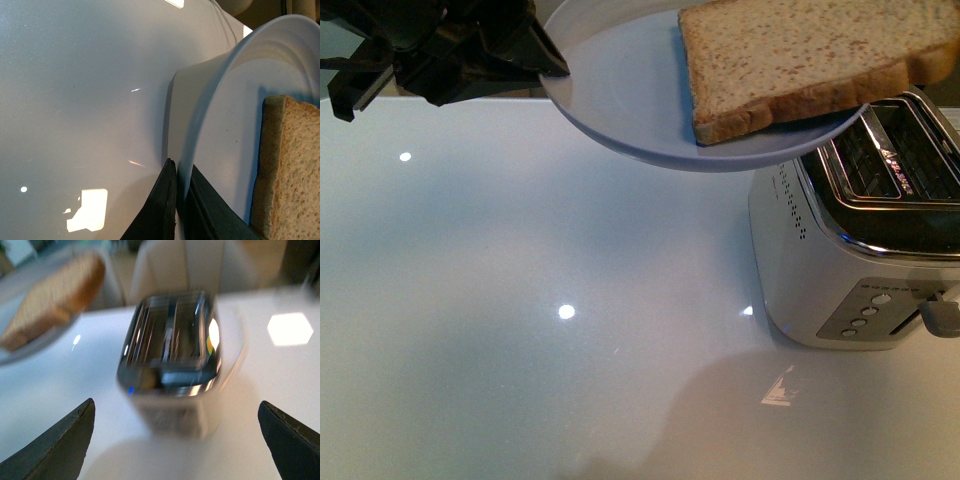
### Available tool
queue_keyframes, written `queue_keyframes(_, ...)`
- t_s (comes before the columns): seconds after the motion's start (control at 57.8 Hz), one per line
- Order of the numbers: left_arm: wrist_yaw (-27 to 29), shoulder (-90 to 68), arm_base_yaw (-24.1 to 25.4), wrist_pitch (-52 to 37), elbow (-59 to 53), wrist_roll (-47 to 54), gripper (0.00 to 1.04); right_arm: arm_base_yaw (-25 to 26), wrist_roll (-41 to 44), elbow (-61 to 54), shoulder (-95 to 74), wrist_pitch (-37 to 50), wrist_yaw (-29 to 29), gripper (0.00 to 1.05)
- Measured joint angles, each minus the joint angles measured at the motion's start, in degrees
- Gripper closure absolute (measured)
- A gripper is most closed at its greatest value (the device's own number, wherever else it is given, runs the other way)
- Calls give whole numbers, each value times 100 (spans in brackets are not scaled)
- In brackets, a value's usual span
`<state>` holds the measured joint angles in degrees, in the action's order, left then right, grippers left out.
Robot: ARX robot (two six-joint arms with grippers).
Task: Left arm holds plate, right arm toasts bread
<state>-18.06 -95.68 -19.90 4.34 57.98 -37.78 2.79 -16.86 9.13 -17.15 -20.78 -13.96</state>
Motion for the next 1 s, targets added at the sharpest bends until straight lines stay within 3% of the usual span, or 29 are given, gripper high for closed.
queue_keyframes(0.208, 4, 15, 0, 0, -15, 0, 102, -79, -369, 560, -1515, 1569, -122, 9)
queue_keyframes(0.606, 0, 33, 0, 20, -81, 4, 102, -350, -2002, 2039, -4839, 3910, -1453, 9)
queue_keyframes(1.004, -42, 33, 0, 94, -81, 15, 102, -874, -2590, 2275, -5965, 4476, -1478, 11)
